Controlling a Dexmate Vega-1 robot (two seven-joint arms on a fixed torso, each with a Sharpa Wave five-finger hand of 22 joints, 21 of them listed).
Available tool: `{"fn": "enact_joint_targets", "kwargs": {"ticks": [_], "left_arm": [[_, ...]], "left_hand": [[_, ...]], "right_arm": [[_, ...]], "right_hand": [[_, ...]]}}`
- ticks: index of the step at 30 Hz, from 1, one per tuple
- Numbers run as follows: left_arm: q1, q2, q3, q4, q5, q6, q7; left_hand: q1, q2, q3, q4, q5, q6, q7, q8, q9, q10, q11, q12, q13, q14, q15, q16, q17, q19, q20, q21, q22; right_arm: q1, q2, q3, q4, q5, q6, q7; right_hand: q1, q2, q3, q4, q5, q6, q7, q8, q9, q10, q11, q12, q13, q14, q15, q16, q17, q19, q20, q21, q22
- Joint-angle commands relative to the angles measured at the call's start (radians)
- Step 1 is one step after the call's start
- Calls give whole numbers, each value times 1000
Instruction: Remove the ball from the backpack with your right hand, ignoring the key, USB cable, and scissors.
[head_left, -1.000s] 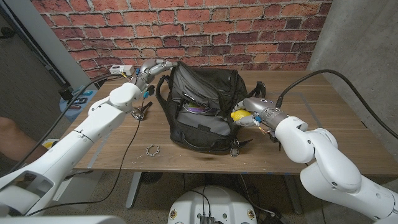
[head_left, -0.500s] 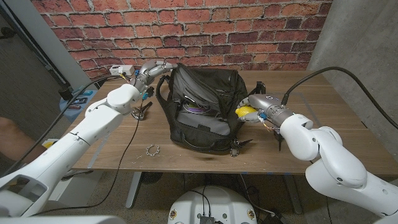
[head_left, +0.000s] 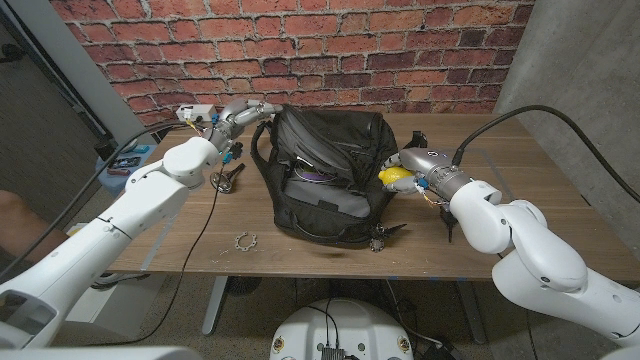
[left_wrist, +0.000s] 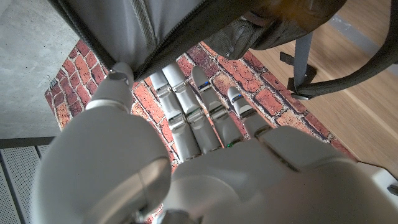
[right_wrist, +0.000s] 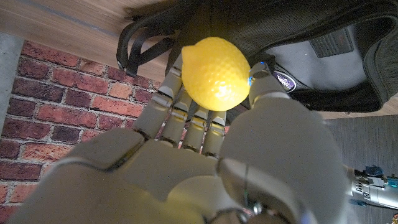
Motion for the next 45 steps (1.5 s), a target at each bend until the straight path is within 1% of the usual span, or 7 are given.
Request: {"fn": "enact_joint_targets", "kwargs": {"ticks": [1,9,13,19,25,29,45], "left_arm": [[47,50,-34,-46,-16,1,-22],[77,86,-56,-78,-33,8,-46],[89,91,-61,-87,-40,10,-48],[98,103,-64,-95,-54,15,-68],[111,119,-66,-108,-70,19,-91],[120,134,-71,-115,-82,21,-111],[175,197,-117,-152,-145,57,-150]], "left_hand": [[154,159,-3,4,5,2,5,-5,5,-3,-2,-1,6,-2,0,-5,1,-1,-1,-3,3],[155,161,-5,4,4,3,5,-5,5,-4,0,-3,5,-6,-1,-5,5,-3,-1,-3,3],[155,161,-5,4,4,3,5,-6,5,-5,-3,-5,4,-8,0,-6,5,-3,0,-3,3],[155,161,-7,4,3,1,5,-7,5,-6,-4,-7,4,-9,2,-7,7,-4,1,-3,3],[152,161,-6,5,3,4,4,-6,5,-9,-1,-11,3,-6,4,-10,4,-4,0,-3,3],[151,162,-7,6,3,-1,3,-9,5,-9,-3,-12,1,-7,5,-10,6,-4,0,-3,3],[153,165,-12,6,-1,-14,1,-15,6,-36,-2,-27,1,-27,14,-14,15,-10,3,-4,3]], "right_arm": [[0,-19,14,21,48,7,-59],[-11,-45,57,34,90,3,-110],[-11,-57,73,43,123,11,-127],[5,-69,72,56,146,11,-146],[-2,-71,103,80,218,28,-181],[-8,-84,124,96,263,47,-206],[35,-119,106,118,320,41,-257]], "right_hand": [[8,2,-1,3,6,12,-1,0,2,11,3,5,2,12,-163,0,4,11,-74,6,4],[10,4,-2,3,5,15,-1,-1,2,13,2,4,2,13,-163,0,6,12,-74,7,5],[10,4,-2,3,5,16,-2,-1,2,15,2,4,2,14,-163,-1,7,12,-75,7,5],[12,5,-3,3,4,16,-2,-2,2,13,1,2,2,15,-164,-2,7,12,-76,7,5],[16,1,-1,0,5,16,-3,-2,2,14,0,2,3,15,-164,-7,5,12,-76,8,5],[16,1,0,0,5,17,-2,-3,2,13,1,1,3,16,-163,-10,4,13,-75,8,4],[15,1,1,2,5,18,-2,-4,2,15,2,-1,3,20,-161,-16,4,11,-76,8,4]]}}
